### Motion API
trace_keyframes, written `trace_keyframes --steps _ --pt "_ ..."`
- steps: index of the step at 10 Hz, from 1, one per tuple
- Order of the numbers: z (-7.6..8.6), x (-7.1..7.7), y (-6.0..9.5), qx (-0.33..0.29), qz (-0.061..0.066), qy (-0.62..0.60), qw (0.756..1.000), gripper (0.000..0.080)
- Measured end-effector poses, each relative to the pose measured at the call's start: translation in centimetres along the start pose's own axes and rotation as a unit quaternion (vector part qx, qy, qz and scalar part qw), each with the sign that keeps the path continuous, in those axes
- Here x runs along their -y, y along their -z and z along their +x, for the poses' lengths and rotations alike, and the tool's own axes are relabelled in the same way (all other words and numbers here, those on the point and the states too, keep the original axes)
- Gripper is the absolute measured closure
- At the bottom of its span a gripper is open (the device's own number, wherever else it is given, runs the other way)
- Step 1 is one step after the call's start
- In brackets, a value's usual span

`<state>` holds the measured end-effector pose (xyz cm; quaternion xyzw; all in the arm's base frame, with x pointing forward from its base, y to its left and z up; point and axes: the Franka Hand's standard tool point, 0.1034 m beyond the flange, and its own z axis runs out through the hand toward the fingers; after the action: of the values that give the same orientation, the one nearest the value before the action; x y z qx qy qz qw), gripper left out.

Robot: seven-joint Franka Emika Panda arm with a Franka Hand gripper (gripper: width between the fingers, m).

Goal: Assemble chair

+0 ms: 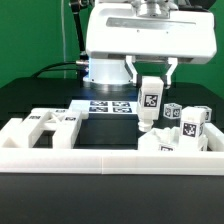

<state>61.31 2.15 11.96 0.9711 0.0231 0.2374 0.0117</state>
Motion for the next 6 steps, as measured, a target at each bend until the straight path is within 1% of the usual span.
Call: trace_keyframes --steps 2,6 --pt "-0.3 0.2 0.0 0.001 0.0 0.001 1.0 0.0508" --pt "-1.2 1.1 -0.7 0.009 0.003 0.009 1.0 0.0508"
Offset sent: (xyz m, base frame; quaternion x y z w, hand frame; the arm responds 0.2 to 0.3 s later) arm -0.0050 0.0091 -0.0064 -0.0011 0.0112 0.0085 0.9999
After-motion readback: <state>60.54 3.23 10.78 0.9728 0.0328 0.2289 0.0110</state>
